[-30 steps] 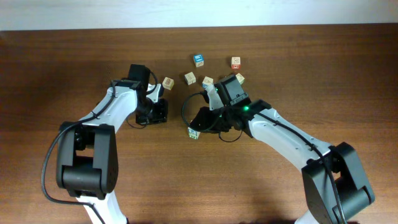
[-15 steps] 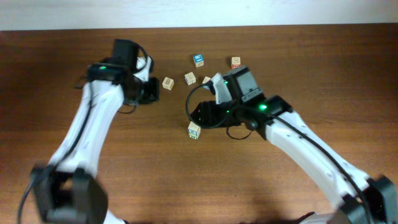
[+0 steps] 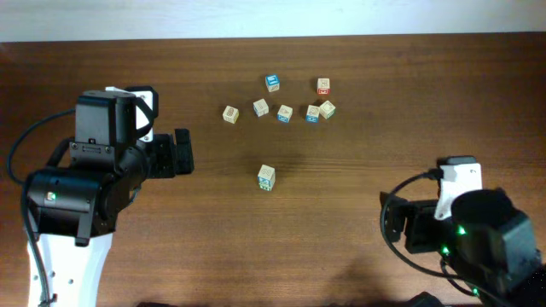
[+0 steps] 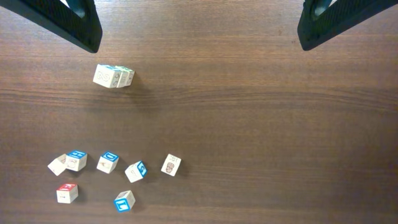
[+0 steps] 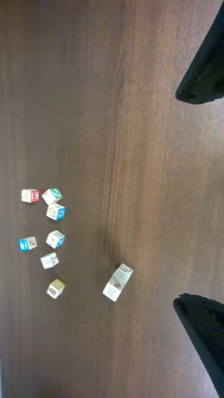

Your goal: Rotate 3 blocks

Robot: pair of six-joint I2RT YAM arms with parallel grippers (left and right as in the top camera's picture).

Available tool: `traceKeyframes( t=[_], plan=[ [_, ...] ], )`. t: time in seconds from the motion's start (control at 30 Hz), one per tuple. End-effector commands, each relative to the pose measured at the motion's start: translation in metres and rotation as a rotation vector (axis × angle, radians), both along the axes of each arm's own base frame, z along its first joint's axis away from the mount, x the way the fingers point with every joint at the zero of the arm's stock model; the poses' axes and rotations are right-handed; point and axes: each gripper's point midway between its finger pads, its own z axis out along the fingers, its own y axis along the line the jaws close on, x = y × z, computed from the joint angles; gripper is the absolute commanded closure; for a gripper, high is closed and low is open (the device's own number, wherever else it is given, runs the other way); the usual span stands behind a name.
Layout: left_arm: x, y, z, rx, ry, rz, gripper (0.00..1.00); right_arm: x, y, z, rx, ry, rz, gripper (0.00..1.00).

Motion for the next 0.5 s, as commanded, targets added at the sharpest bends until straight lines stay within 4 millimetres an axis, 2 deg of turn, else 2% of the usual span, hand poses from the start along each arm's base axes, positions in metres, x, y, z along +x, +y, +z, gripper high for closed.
traceKeyframes(
  t=[0.0, 0.1, 0.17, 0.27, 0.37, 0.47],
  plan=[
    [-0.002, 0.003, 0.004, 0.012, -0.014, 0.006, 0.01, 0.001, -0.005, 0.006, -0.015, -0.024, -0.015, 0.02],
    [-0.002, 0.003, 0.004, 0.012, -0.014, 0.006, 0.01, 0.001, -0.005, 0.006, -0.016, -0.024, -0.015, 0.02],
    [-0.002, 0.003, 0.004, 0.012, -0.014, 0.006, 0.01, 0.002, -0.013, 0.004, -0.039, -0.033, -0.05, 0.02],
    [-0.002, 0.003, 0.004, 0.012, -0.014, 0.006, 0.01, 0.005, -0.043, 0.005, 0.011, -0.134, -0.197, 0.02],
    [-0.002, 0.003, 0.004, 0.013, -0.014, 0.006, 0.01, 0.011, -0.043, -0.007, -0.068, -0.342, -0.073, 0.02],
    [-0.002, 0.003, 0.004, 0.013, -0.014, 0.006, 0.01, 0.024, -0.051, -0.046, -0.096, -0.553, -0.093, 0.02]
  ],
)
